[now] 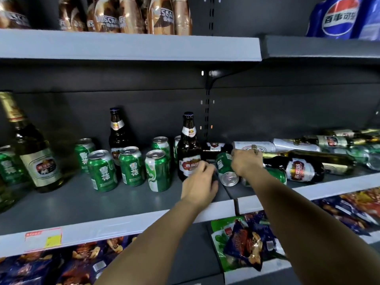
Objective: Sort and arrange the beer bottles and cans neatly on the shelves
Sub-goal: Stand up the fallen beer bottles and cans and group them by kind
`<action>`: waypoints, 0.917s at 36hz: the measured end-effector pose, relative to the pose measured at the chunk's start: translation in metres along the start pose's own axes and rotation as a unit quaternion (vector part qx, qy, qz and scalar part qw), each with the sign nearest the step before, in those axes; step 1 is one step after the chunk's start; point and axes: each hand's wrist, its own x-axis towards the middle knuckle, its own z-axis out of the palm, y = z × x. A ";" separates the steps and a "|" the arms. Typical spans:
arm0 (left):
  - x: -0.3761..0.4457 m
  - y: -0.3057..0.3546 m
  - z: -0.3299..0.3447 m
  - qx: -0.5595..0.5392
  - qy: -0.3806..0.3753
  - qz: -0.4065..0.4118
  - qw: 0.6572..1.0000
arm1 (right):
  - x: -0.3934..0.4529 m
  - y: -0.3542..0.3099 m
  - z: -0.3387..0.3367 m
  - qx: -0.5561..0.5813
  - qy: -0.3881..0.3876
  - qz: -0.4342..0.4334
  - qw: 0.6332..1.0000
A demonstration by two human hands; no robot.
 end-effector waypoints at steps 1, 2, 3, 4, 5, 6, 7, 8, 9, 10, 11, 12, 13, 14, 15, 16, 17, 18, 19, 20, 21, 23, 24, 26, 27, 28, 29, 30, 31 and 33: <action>0.002 0.006 0.006 -0.007 -0.015 -0.009 1.000 | 0.000 0.003 0.004 -0.002 -0.007 0.000 1.000; 0.006 0.011 0.012 -0.013 -0.026 -0.020 0.999 | 0.001 0.006 0.006 0.001 -0.010 -0.002 1.000; 0.011 0.016 0.017 -0.017 -0.035 -0.035 0.999 | 0.001 0.009 0.008 0.006 -0.011 -0.003 1.000; 0.017 0.020 0.021 -0.022 -0.041 -0.054 0.997 | 0.001 0.012 0.008 0.009 -0.014 -0.006 1.000; 0.023 0.024 0.025 -0.030 -0.045 -0.075 0.996 | 0.002 0.015 0.009 0.011 -0.016 -0.011 1.000; 0.030 0.028 0.028 -0.040 -0.051 -0.098 0.993 | 0.002 0.018 0.008 0.013 -0.018 -0.018 1.000; 0.037 0.031 0.031 -0.052 -0.062 -0.123 0.989 | 0.004 0.021 0.009 0.017 -0.021 -0.028 0.999; 0.044 0.034 0.034 -0.064 -0.077 -0.147 0.984 | 0.006 0.024 0.009 0.024 -0.025 -0.038 0.999; 0.050 0.037 0.037 -0.075 -0.092 -0.170 0.978 | 0.009 0.027 0.009 0.035 -0.031 -0.048 0.998; 0.055 0.040 0.040 -0.085 -0.105 -0.191 0.972 | 0.011 0.030 0.008 0.045 -0.037 -0.056 0.997; 0.059 0.043 0.044 -0.092 -0.114 -0.212 0.966 | 0.015 0.033 0.008 0.057 -0.046 -0.066 0.995; 0.062 0.047 0.049 -0.101 -0.115 -0.230 0.961 | 0.018 0.036 0.007 0.070 -0.053 -0.076 0.993; 0.065 0.050 0.053 -0.109 -0.109 -0.247 0.957 | 0.022 0.038 0.007 0.087 -0.059 -0.086 0.991; 0.067 0.052 0.057 -0.118 -0.096 -0.264 0.953 | 0.026 0.040 0.006 0.106 -0.067 -0.097 0.987; 0.069 0.054 0.059 -0.128 -0.079 -0.281 0.948 | 0.030 0.040 0.005 0.124 -0.075 -0.105 0.984; 0.071 0.055 0.061 -0.139 -0.063 -0.298 0.942 | 0.034 0.041 0.005 0.141 -0.079 -0.113 0.980; 0.073 0.057 0.062 -0.148 -0.050 -0.312 0.937 | 0.037 0.041 0.005 0.155 -0.079 -0.119 0.978; 0.074 0.058 0.063 -0.153 -0.039 -0.324 0.933 | 0.040 0.042 0.006 0.162 -0.076 -0.127 0.976; 0.074 0.059 0.063 -0.153 -0.027 -0.334 0.930 | 0.043 0.043 0.008 0.165 -0.071 -0.136 0.974; 0.074 0.061 0.062 -0.150 -0.012 -0.342 0.928 | 0.045 0.045 0.010 0.164 -0.064 -0.146 0.974; 0.074 0.062 0.061 -0.145 0.008 -0.348 0.926 | 0.047 0.047 0.012 0.164 -0.056 -0.153 0.973; 0.075 0.066 0.058 -0.135 0.052 -0.359 0.922 | 0.051 0.052 0.014 0.166 -0.034 -0.162 0.972; 0.076 0.067 0.056 -0.132 0.071 -0.367 0.918 | 0.052 0.054 0.015 0.164 -0.022 -0.164 0.972; 0.080 0.071 0.050 -0.120 0.101 -0.375 0.914 | 0.054 0.058 0.016 0.151 0.001 -0.169 0.974; 0.082 0.072 0.046 -0.109 0.110 -0.371 0.916 | 0.055 0.060 0.017 0.142 0.009 -0.172 0.975; 0.085 0.072 0.043 -0.095 0.116 -0.362 0.920 | 0.057 0.062 0.017 0.133 0.016 -0.175 0.975; 0.088 0.072 0.039 -0.080 0.117 -0.351 0.926 | 0.059 0.064 0.017 0.127 0.021 -0.179 0.975; 0.091 0.072 0.036 -0.066 0.115 -0.339 0.931 | 0.061 0.065 0.017 0.121 0.024 -0.183 0.975; 0.095 0.072 0.032 -0.052 0.111 -0.330 0.936 | 0.064 0.067 0.016 0.119 0.024 -0.186 0.975; 0.101 0.071 0.027 -0.023 0.094 -0.320 0.943 | 0.071 0.068 0.014 0.121 0.026 -0.189 0.974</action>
